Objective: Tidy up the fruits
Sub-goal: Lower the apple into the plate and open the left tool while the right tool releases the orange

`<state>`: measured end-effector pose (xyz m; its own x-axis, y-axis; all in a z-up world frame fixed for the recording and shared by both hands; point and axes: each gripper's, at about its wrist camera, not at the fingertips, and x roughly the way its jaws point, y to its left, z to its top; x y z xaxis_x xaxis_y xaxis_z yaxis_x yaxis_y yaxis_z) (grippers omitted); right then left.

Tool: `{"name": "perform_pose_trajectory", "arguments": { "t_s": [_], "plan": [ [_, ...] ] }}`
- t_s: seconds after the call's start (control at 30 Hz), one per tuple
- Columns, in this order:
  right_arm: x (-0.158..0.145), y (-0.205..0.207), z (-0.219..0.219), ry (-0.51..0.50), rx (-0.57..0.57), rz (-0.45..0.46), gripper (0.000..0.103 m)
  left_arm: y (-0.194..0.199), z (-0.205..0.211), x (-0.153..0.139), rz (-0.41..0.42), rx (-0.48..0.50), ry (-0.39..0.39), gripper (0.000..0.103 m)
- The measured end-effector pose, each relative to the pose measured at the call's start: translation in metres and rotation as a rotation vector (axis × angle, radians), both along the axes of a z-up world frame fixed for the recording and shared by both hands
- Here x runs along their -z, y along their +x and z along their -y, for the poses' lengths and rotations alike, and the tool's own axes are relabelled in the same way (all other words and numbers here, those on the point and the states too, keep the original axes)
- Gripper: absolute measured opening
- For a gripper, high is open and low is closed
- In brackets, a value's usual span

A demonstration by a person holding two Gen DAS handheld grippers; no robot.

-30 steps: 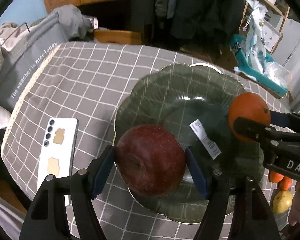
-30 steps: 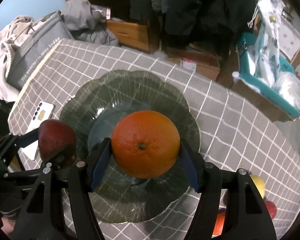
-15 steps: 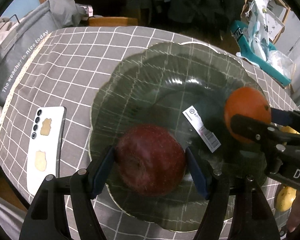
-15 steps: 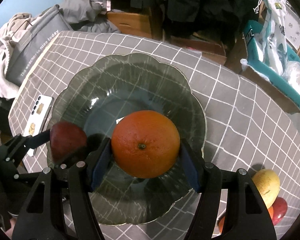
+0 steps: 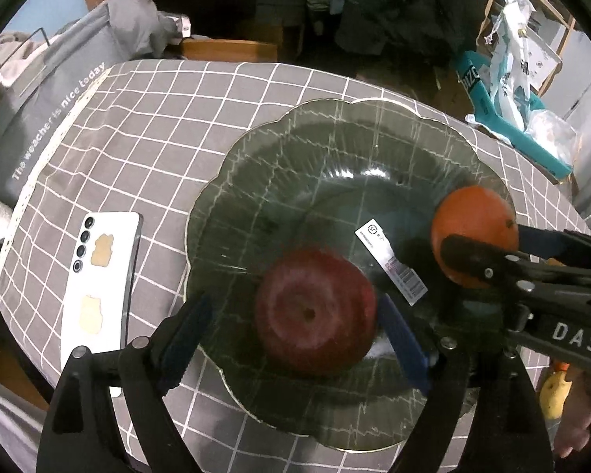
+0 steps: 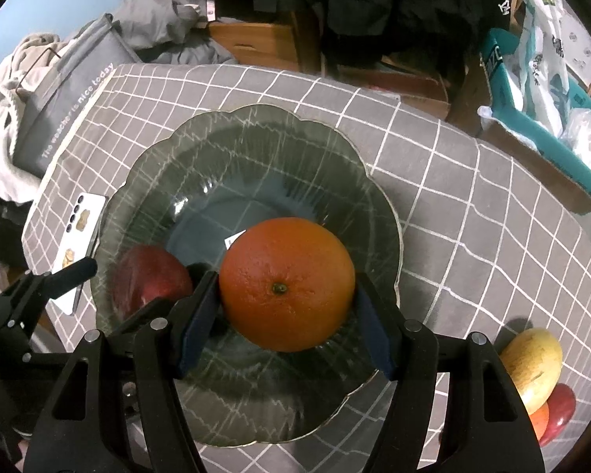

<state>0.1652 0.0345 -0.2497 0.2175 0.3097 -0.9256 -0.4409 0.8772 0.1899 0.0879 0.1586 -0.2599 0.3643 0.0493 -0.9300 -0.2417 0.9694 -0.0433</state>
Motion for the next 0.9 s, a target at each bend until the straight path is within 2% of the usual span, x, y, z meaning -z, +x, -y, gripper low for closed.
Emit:
{"name": "perform_pose_trajectory", "arguments": {
  "t_s": [0.37, 0.47, 0.67, 0.9],
  "plan": [
    [0.004, -0.002, 0.001, 0.003, 0.024, -0.002, 0.07, -0.005, 0.0, -0.009, 0.017, -0.007, -0.002, 0.088],
    [-0.009, -0.002, 0.003, 0.04, 0.033, 0.037, 0.08, -0.006, 0.001, -0.011, 0.023, -0.005, -0.004, 0.088],
    [-0.036, -0.003, 0.004, 0.054, 0.049, 0.095, 0.08, -0.01, 0.003, -0.023, 0.052, 0.002, -0.001, 0.088],
    [-0.073, -0.011, 0.017, 0.026, 0.094, 0.194, 0.08, -0.017, 0.008, -0.052, 0.116, 0.012, -0.013, 0.088]
  ]
}}
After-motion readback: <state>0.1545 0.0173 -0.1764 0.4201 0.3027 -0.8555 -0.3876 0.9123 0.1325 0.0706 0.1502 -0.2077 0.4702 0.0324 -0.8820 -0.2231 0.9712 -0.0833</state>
